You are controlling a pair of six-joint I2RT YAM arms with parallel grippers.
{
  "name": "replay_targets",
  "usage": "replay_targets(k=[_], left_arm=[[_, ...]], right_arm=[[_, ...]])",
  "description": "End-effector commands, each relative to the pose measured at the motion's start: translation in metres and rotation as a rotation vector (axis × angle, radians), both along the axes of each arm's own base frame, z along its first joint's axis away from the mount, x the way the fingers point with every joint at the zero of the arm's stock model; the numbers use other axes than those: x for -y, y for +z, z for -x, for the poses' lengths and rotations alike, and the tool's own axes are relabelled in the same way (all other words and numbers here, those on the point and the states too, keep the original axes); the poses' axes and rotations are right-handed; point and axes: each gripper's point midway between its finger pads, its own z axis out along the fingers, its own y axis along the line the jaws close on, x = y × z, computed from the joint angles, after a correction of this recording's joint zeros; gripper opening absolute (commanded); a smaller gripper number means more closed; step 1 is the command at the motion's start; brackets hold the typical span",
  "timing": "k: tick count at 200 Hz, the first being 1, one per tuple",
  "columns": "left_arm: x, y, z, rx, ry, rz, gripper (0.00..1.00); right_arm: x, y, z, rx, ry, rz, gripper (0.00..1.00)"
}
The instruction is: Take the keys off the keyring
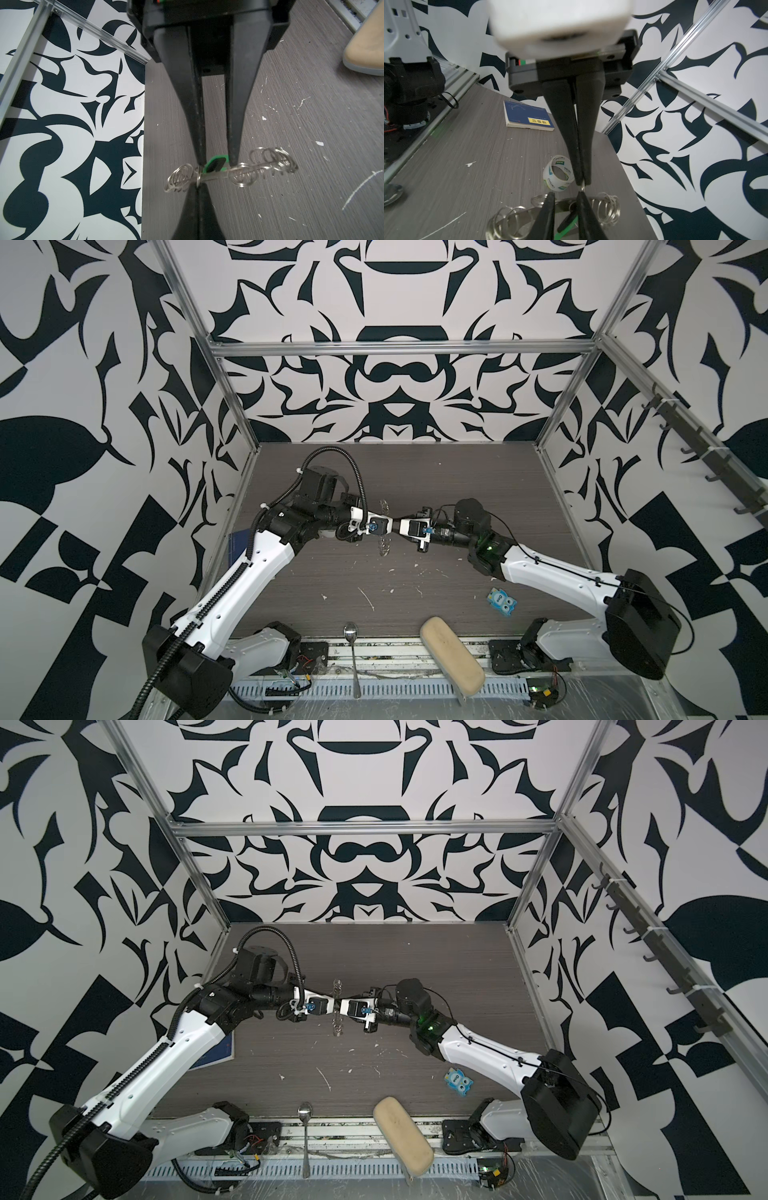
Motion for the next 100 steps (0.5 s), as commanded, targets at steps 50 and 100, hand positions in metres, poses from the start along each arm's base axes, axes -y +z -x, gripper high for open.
replay_targets(k=[50,100], left_arm=[[0.002,0.008,0.008,0.019,-0.040,0.033,0.00],[0.004,0.009,0.009,0.017,-0.052,0.043,0.00]], right_arm=[[-0.007,0.034,-0.008,0.069,-0.013,-0.063,0.19],[-0.011,0.029,-0.015,0.069,-0.027,-0.043,0.13]])
